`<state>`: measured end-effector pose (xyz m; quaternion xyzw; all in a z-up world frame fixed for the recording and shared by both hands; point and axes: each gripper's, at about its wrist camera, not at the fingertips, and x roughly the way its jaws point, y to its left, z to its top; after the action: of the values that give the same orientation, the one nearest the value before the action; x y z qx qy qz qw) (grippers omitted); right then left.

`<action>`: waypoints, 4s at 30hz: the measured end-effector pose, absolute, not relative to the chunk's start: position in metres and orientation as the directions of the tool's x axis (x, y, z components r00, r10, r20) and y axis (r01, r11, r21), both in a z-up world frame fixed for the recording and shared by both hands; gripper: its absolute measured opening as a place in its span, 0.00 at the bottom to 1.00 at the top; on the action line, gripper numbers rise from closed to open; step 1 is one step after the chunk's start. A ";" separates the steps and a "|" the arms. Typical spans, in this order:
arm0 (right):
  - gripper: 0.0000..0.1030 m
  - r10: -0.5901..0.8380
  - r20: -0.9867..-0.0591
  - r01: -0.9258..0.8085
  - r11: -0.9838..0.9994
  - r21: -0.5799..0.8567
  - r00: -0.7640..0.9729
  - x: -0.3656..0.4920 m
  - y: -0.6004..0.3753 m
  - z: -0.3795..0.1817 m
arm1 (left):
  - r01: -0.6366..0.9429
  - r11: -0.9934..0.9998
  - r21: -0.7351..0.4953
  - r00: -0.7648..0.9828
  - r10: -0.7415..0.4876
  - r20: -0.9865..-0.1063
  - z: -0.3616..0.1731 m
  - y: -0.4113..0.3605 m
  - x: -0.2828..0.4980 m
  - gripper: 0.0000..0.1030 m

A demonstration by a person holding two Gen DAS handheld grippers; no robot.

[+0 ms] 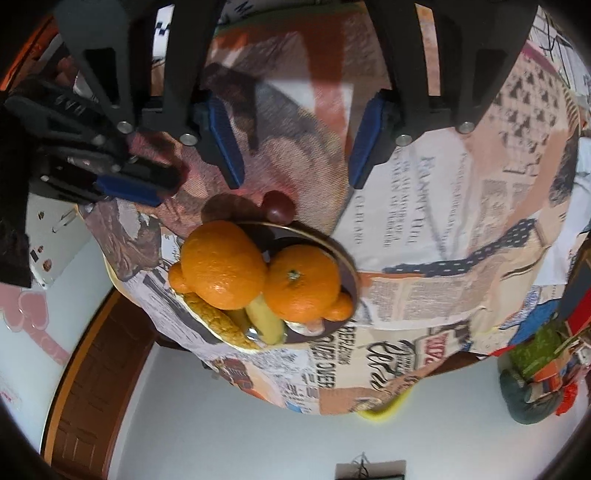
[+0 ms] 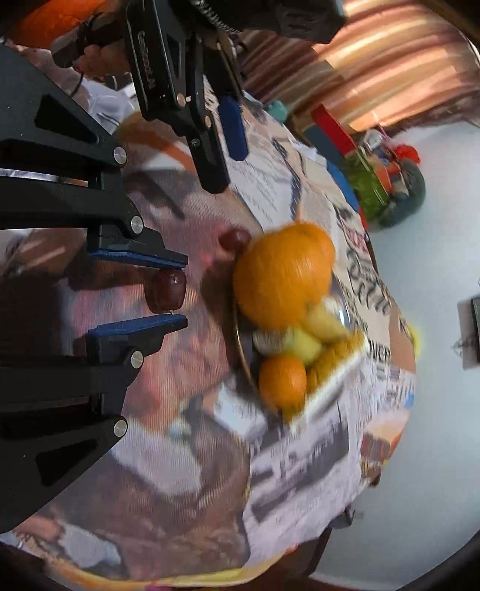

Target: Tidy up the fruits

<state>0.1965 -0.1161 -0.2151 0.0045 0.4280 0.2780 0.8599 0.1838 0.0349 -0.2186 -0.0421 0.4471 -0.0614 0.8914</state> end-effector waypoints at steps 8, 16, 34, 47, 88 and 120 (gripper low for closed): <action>0.23 0.467 -0.710 -0.421 0.869 0.259 0.527 0.204 -0.145 -0.205 | 0.105 0.987 -0.123 0.544 -0.161 -0.823 -0.238 0.021 0.213 0.34; 0.23 0.472 -0.701 -0.416 0.869 0.268 0.535 0.209 -0.149 -0.204 | 0.110 0.990 -0.084 0.550 -0.132 -0.825 -0.242 0.014 0.224 0.24; 0.23 0.479 -0.642 -0.433 0.868 0.244 0.599 0.221 -0.146 -0.174 | 0.101 0.991 -0.092 0.653 -0.136 -0.745 -0.195 0.023 0.200 0.23; 0.23 0.516 -0.579 -0.484 0.846 0.227 0.631 0.247 -0.126 -0.153 | 0.136 0.985 -0.103 0.715 -0.170 -0.678 -0.162 0.013 0.230 0.23; 0.33 0.503 -0.537 -0.486 0.854 0.186 0.677 0.246 -0.129 -0.127 | 0.151 0.978 -0.146 0.726 -0.210 -0.655 -0.141 0.014 0.233 0.35; 1.00 0.383 -0.120 -0.375 0.923 0.080 0.916 0.099 -0.147 -0.010 | 0.007 0.999 -0.045 0.985 -0.015 -0.170 0.013 0.024 0.042 0.96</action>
<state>0.0994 -0.1467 -0.0104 0.0275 0.0669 0.1937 0.9784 0.0416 0.0240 0.0128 -0.0223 0.0854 -0.0054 0.9961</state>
